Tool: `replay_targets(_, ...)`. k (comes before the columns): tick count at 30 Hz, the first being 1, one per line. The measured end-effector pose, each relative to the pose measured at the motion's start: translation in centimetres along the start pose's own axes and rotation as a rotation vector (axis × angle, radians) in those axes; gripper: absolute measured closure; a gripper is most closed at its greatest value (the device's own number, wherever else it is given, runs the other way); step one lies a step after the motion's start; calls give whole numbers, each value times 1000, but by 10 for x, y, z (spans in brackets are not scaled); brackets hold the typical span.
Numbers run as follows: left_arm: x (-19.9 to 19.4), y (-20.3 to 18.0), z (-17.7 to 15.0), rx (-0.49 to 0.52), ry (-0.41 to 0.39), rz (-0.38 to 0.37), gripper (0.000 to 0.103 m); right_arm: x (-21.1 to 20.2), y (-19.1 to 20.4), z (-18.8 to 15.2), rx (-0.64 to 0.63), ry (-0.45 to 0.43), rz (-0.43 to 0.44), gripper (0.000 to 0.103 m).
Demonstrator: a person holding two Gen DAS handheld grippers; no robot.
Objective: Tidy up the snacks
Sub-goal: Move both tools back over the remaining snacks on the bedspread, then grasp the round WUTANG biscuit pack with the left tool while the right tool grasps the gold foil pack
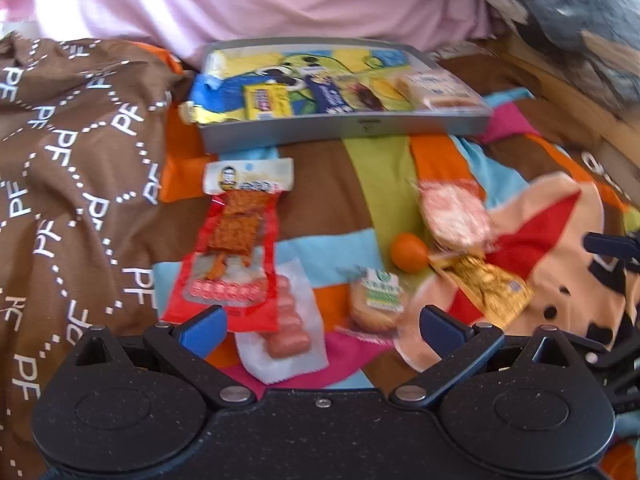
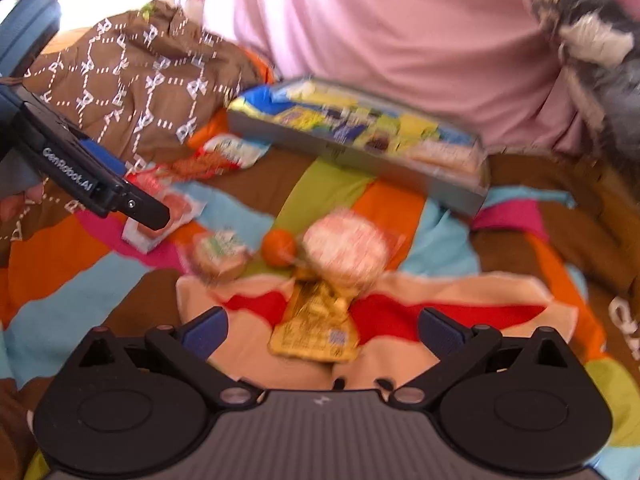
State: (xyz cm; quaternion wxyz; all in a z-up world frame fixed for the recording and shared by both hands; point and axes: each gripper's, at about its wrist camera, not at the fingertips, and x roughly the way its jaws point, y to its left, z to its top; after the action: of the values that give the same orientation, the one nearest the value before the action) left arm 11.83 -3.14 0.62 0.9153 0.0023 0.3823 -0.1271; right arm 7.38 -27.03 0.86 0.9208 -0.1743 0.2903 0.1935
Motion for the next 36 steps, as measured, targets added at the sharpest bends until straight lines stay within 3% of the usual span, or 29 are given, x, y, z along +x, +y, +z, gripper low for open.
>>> replay_targets(8, 7, -14, -10, 74, 83, -74, 1, 16, -4, -4, 27, 92, 26, 0)
replay_targets(15, 17, -23, -17, 128, 135, -62, 1, 33, -5, -10, 34, 177, 42, 0)
replay_targets(21, 21, -21, -21, 122, 155, -56, 1, 37, -6, -13, 38, 185, 43, 0)
replay_targets(29, 29, -23, -11, 145, 127, 11, 1, 45, -11, -6, 54, 151, 20, 0)
replay_targets(36, 44, -38, -1, 263, 99, 38, 2, 58, 0, -7, -8, 122, -18, 0)
